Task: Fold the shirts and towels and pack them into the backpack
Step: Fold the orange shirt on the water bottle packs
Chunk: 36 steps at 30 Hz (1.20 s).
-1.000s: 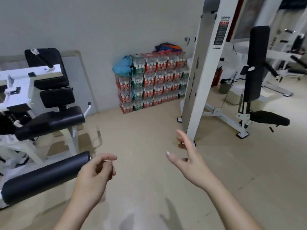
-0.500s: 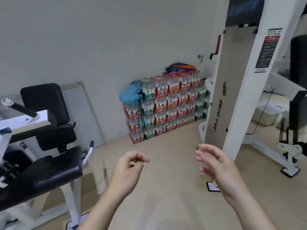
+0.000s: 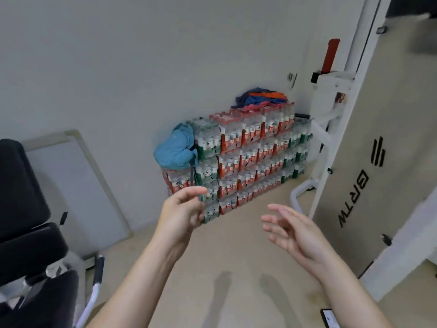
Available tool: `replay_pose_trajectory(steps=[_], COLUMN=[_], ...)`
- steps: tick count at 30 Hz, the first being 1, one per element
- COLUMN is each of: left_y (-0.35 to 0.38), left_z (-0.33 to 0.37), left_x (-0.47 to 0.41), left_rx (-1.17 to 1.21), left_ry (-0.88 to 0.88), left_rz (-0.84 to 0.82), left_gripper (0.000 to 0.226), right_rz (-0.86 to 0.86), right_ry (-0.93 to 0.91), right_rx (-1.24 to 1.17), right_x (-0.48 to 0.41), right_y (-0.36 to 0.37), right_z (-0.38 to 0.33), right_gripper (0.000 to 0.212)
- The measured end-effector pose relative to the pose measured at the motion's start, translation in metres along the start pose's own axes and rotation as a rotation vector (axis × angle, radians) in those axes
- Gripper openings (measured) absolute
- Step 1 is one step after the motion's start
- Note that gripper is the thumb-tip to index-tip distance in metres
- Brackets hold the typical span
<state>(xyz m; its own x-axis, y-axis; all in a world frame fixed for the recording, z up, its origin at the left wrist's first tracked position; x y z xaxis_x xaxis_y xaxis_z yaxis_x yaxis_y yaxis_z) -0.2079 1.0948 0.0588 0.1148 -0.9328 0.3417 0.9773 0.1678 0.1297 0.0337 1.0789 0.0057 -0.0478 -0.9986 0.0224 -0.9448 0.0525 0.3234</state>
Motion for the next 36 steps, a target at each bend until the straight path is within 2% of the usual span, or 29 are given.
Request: replay_pose_trajectory(steps=[2,4,7,10,15,18,21,24,28,31,33,36], left_y=[0.000,0.007,0.028,0.057,0.124,0.168,0.210,0.248,0.297,0.329,0.346,0.365], left_z=[0.024,0.050,0.085,0.113,0.139,0.151,0.175,0.202,0.225,0.236,0.238,0.242], left_x=[-0.065,-0.125,-0.208,-0.288,-0.410,-0.482,-0.551,-0.614,-0.703,-0.778,-0.830,-0.902], left_rx=[0.076,0.104,0.018,-0.134,-0.556,-0.703,-0.778,-0.828,-0.884,-0.942,-0.938,-0.922], left_ry=[-0.057,-0.062,-0.053,-0.002,0.182,0.208,0.224,0.270,0.324,0.345,0.343,0.279], left_rz=[-0.023,-0.046,-0.085,-0.108,-0.098,-0.100,-0.128,-0.101,-0.070,-0.057,-0.071,-0.112], left_gripper=[0.031,0.028,0.025,0.024,0.044,0.039,0.032,0.023,0.025,0.021,0.022,0.026], right_rz=[0.073,0.134,0.202,0.246,0.297,0.299,0.262,0.154,-0.015,-0.039,-0.041,-0.015], right_ry=[0.014,0.022,-0.027,-0.089,-0.156,-0.162,-0.169,-0.173,-0.256,-0.222,-0.247,-0.355], right_rx=[-0.246,-0.378,-0.459,-0.430,-0.209,-0.019,0.309,0.631,0.986,1.267,1.297,1.022], right_x=[-0.052,-0.102,-0.174,-0.250,-0.385,-0.472,-0.559,-0.645,-0.751,-0.823,-0.870,-0.936], right_y=[0.019,0.026,0.018,-0.001,-0.050,-0.081,-0.098,-0.101,-0.098,-0.107,-0.113,-0.125], right_z=[-0.002,-0.009,-0.020,-0.034,-0.050,-0.062,-0.078,-0.091,-0.102,-0.099,-0.094,-0.091], right_gripper=[0.035,0.046,0.062,0.076,0.051,0.050,0.038,0.043,0.056,0.067,0.077,0.091])
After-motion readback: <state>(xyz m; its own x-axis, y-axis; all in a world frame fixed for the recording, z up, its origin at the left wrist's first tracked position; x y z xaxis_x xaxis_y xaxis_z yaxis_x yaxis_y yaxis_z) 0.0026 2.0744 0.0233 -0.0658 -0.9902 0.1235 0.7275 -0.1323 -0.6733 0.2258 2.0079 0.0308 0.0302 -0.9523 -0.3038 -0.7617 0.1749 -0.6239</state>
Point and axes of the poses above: each hand's wrist, its own x-axis away from the middle knuckle, its own y-axis out of the palm, z = x × y, the point moved 8 cm from there along -x, towards the middle knuckle, and after that the axes turned 15 degrees about -y, right-handed, at the moved point
